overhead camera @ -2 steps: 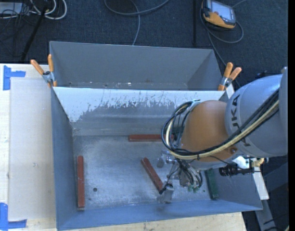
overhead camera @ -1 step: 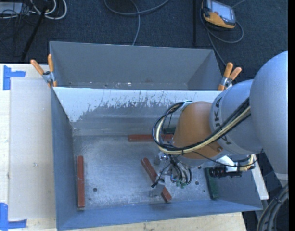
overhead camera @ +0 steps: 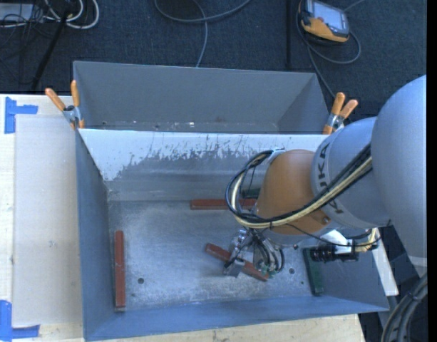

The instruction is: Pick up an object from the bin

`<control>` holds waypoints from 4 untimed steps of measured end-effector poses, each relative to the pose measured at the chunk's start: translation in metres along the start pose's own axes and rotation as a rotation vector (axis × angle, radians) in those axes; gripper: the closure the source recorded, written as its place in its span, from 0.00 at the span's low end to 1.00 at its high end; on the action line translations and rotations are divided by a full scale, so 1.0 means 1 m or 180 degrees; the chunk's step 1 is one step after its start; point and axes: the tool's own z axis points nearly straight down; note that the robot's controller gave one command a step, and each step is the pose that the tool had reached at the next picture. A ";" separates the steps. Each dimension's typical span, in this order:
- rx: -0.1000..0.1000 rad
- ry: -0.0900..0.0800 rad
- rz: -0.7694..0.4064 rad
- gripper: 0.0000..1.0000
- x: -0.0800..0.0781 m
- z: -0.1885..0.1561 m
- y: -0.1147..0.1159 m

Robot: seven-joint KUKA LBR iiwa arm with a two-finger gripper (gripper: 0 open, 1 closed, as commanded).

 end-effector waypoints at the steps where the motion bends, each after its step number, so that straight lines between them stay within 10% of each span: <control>1: 0.0001 0.0001 -0.0005 0.00 0.000 0.000 0.000; 2: 0.0003 0.0002 -0.0011 1.00 0.000 0.000 0.000; 4: -0.0011 -0.0031 0.0245 1.00 -0.026 -0.169 -0.033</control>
Offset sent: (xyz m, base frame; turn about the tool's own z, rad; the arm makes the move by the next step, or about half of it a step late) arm 0.0000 0.0000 0.0000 0.0000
